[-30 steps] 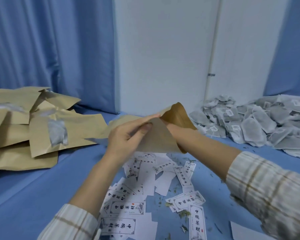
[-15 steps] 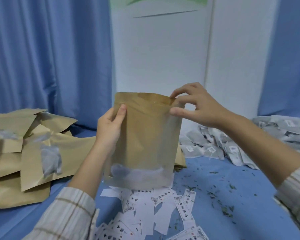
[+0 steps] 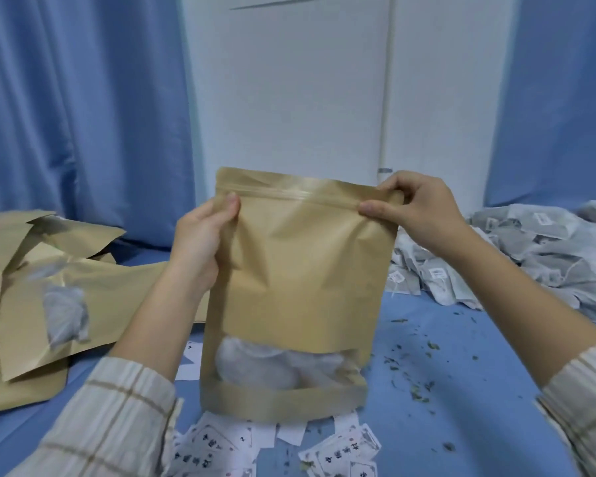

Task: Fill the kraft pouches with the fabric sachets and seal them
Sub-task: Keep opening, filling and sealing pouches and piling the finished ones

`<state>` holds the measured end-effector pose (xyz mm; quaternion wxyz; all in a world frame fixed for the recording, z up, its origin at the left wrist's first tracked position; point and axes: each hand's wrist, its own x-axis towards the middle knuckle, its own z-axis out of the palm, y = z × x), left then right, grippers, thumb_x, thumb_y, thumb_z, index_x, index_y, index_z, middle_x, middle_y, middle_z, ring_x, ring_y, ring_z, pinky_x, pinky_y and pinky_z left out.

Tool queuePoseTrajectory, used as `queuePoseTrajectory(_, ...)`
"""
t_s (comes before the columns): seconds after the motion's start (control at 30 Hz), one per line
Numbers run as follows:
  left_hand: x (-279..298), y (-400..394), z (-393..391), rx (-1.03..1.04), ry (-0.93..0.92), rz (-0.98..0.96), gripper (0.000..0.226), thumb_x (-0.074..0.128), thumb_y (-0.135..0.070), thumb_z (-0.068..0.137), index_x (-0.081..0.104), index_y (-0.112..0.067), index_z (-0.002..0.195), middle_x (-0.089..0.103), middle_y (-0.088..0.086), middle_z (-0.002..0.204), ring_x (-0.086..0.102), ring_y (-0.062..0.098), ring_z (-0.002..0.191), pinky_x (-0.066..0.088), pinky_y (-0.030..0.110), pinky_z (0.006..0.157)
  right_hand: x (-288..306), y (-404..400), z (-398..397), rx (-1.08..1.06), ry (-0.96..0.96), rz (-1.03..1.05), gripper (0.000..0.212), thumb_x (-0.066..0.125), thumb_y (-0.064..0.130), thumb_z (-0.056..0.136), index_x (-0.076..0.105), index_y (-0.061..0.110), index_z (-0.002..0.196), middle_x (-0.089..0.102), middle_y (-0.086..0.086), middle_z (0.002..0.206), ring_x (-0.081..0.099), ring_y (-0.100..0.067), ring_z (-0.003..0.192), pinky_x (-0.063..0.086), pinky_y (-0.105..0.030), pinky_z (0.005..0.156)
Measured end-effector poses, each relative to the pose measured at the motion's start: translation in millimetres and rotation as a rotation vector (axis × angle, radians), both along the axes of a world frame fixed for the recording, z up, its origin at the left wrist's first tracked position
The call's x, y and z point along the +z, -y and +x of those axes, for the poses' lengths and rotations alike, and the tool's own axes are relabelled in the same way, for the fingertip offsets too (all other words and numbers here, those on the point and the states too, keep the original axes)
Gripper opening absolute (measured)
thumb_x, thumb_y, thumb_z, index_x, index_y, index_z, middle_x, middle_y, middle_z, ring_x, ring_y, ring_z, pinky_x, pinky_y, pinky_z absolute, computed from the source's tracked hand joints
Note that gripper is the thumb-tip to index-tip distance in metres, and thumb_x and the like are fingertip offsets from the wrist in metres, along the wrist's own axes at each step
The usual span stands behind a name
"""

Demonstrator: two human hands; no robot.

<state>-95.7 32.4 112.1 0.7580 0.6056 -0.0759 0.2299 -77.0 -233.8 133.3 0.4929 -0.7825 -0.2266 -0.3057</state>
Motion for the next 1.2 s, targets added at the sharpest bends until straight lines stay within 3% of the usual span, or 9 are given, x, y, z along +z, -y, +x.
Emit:
queuePoseTrajectory(0.3, -4, 34, -31, 0.072, -0.045, 0.152, 0.015, 0.066, -0.022, 0.085, 0.069, -0.011, 0.076, 0.066, -0.003, 0.066, 0.059, 0.012, 0.054, 0.044, 0.021, 0.051, -13, 27, -5, 0.021, -0.084, -0.040, 0.037, 0.081, 0.037, 0.066, 0.056, 0.039, 0.094, 0.057, 0.004, 0.079, 0.057, -0.013, 0.072, 0.051, -0.028, 0.061)
queuePoseTrajectory(0.4, -1, 40, -41, 0.070, -0.072, 0.235, 0.034, 0.070, -0.033, 0.082, 0.069, -0.001, 0.091, 0.071, 0.005, 0.082, 0.062, 0.017, 0.068, 0.044, 0.028, 0.064, -11, 26, -6, 0.026, -0.111, -0.069, 0.052, 0.079, 0.036, 0.069, 0.052, 0.043, 0.113, 0.058, 0.006, 0.091, 0.059, -0.004, 0.083, 0.047, -0.019, 0.070)
queuePoseTrajectory(0.47, -1, 40, -46, 0.128, -0.047, 0.222, 0.036, 0.071, -0.031, 0.083, 0.068, 0.003, 0.092, 0.072, 0.009, 0.086, 0.062, 0.018, 0.073, 0.046, 0.031, 0.072, -8, 25, -8, 0.105, -0.156, -0.061, 0.041, 0.077, 0.031, 0.073, 0.060, 0.036, 0.110, 0.062, 0.006, 0.102, 0.061, -0.004, 0.091, 0.048, -0.019, 0.080)
queuePoseTrajectory(0.57, 0, 33, -48, 0.312, -0.013, 0.134, 0.025, 0.073, -0.019, 0.081, 0.068, 0.004, 0.085, 0.063, 0.009, 0.079, 0.055, 0.017, 0.070, 0.045, 0.031, 0.071, -1, 25, -14, 0.223, -0.203, -0.064, 0.017, 0.076, 0.025, 0.074, 0.070, 0.025, 0.090, 0.071, 0.012, 0.085, 0.065, 0.001, 0.078, 0.050, -0.010, 0.068)
queuePoseTrajectory(0.73, 1, 25, -46, 0.419, -0.002, 0.054, 0.012, 0.075, -0.014, 0.077, 0.070, -0.011, 0.066, 0.066, 0.002, 0.072, 0.058, 0.015, 0.067, 0.049, 0.028, 0.069, 17, 16, -12, 0.210, -0.140, -0.221, 0.006, 0.074, 0.026, 0.077, 0.069, 0.029, 0.078, 0.067, 0.013, 0.078, 0.061, 0.007, 0.069, 0.049, -0.009, 0.064)
queuePoseTrajectory(0.87, -7, 25, -47, 0.485, 0.055, 0.142, 0.017, 0.073, -0.017, 0.080, 0.067, -0.001, 0.080, 0.061, 0.005, 0.076, 0.052, 0.017, 0.072, 0.045, 0.032, 0.072, 31, -8, -10, 0.001, -0.080, -0.556, 0.018, 0.066, 0.030, 0.082, 0.063, 0.031, 0.099, 0.064, 0.013, 0.098, 0.057, -0.007, 0.098, 0.038, -0.019, 0.080)
queuePoseTrajectory(0.97, -14, 34, -48, 0.465, 0.113, 0.247, 0.011, 0.072, -0.019, 0.081, 0.067, -0.014, 0.072, 0.061, -0.010, 0.061, 0.050, 0.009, 0.063, 0.041, 0.023, 0.063, 42, -50, -19, 0.122, -0.052, -0.612, 0.037, 0.065, 0.037, 0.082, 0.061, 0.027, 0.117, 0.066, 0.012, 0.102, 0.059, -0.005, 0.102, 0.038, -0.016, 0.083)
queuePoseTrajectory(1.07, -17, 40, -50, 0.443, 0.154, 0.282, 0.018, 0.069, -0.021, 0.084, 0.063, -0.012, 0.070, 0.055, -0.002, 0.059, 0.044, 0.009, 0.061, 0.035, 0.024, 0.059, 44, -86, -23, 0.166, -0.048, -0.752, 0.040, 0.065, 0.050, 0.079, 0.070, 0.014, 0.098, 0.066, 0.003, 0.080, 0.059, -0.010, 0.079, 0.044, -0.023, 0.068)
queuePoseTrajectory(1.2, -19, 31, -45, 0.322, 0.110, 0.174, 0.027, 0.065, -0.023, 0.088, 0.064, 0.004, 0.085, 0.061, 0.018, 0.078, 0.051, 0.018, 0.072, 0.040, 0.032, 0.069, 39, -99, -13, 0.164, -0.023, -0.717, 0.040, 0.070, 0.044, 0.078, 0.061, 0.008, 0.065, 0.044, 0.004, 0.055, 0.040, -0.010, 0.055, 0.030, -0.022, 0.051)
